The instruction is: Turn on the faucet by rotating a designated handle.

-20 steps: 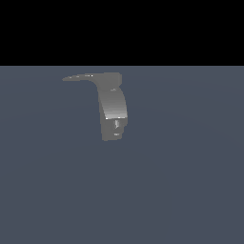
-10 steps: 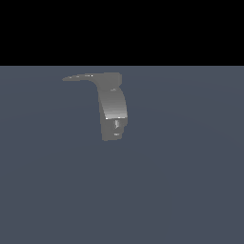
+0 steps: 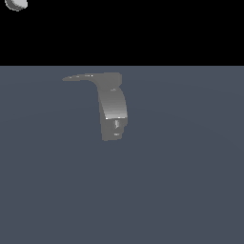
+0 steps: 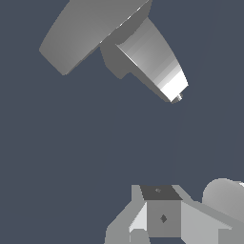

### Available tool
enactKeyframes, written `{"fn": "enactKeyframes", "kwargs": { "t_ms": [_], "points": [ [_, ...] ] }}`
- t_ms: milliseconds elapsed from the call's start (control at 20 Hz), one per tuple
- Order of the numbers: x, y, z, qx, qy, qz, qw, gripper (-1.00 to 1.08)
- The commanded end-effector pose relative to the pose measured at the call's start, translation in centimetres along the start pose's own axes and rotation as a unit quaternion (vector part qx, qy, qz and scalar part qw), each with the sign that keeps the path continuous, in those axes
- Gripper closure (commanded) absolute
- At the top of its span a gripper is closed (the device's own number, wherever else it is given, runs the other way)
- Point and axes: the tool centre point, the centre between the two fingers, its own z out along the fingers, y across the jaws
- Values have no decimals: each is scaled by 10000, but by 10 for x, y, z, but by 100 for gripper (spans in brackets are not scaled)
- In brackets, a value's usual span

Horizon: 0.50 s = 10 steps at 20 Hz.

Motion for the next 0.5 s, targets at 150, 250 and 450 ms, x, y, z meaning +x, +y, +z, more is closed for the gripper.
{"fn": "enactKeyframes", "kwargs": {
  "t_ms": [150, 250, 450],
  "points": [
    [14, -29, 15, 28, 8, 536, 9986, 108],
    [20, -38, 20, 36, 12, 724, 9974, 108],
    [33, -57, 31, 51, 21, 1093, 9940, 108]
  ]
}}
